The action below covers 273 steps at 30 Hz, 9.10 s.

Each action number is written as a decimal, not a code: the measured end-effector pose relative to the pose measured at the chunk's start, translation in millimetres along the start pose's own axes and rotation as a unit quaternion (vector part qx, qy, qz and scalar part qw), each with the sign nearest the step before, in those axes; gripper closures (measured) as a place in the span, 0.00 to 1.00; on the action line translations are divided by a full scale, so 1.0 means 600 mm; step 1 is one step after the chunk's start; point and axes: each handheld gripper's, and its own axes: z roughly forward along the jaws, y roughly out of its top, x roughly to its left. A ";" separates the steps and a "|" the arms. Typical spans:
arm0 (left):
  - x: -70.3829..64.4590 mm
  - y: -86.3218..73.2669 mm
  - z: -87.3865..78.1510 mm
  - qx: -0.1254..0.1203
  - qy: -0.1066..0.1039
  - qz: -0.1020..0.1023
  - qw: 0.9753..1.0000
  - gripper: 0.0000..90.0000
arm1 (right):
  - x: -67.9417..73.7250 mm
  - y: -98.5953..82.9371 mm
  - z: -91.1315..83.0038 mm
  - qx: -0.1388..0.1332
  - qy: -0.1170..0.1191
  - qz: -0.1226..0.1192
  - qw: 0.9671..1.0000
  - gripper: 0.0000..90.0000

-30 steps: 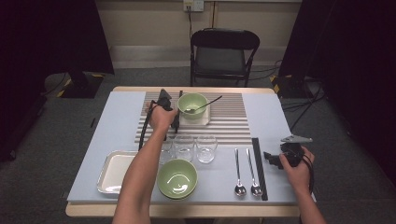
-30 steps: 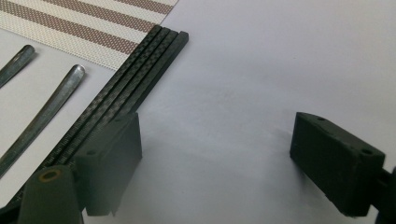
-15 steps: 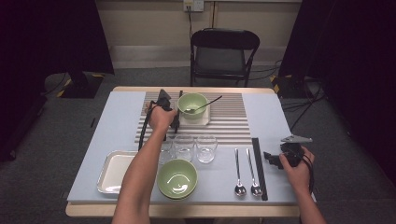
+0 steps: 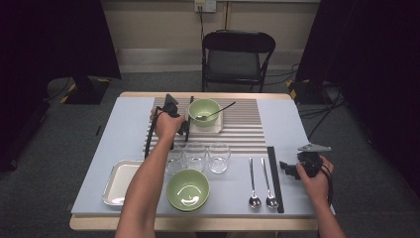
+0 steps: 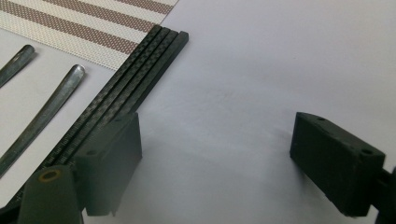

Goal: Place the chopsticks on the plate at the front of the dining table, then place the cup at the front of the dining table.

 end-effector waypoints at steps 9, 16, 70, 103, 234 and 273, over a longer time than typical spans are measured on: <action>0.010 -0.004 -0.015 -0.010 -0.007 0.012 1.000 0.73 | 0.000 0.000 0.000 0.000 -0.001 0.001 1.000 0.17; 0.012 -0.005 -0.028 -0.017 -0.008 0.006 1.000 0.68 | 0.000 0.000 0.000 0.000 -0.001 0.001 1.000 0.17; 0.056 -0.032 -0.087 -0.047 -0.030 0.022 0.998 0.40 | 0.001 0.000 0.000 -0.001 -0.002 0.000 1.000 0.17; 0.076 -0.051 -0.135 -0.063 -0.030 0.034 0.997 0.39 | 0.001 0.000 0.000 -0.001 -0.003 0.000 1.000 0.17; 0.118 -0.138 -0.176 -0.056 -0.059 0.087 0.993 0.33 | 0.001 0.000 0.000 0.000 -0.002 0.000 1.000 0.17; 0.107 -0.158 -0.159 -0.048 -0.055 0.094 0.993 0.34 | 0.001 0.000 0.000 0.000 -0.001 0.000 1.000 0.17</action>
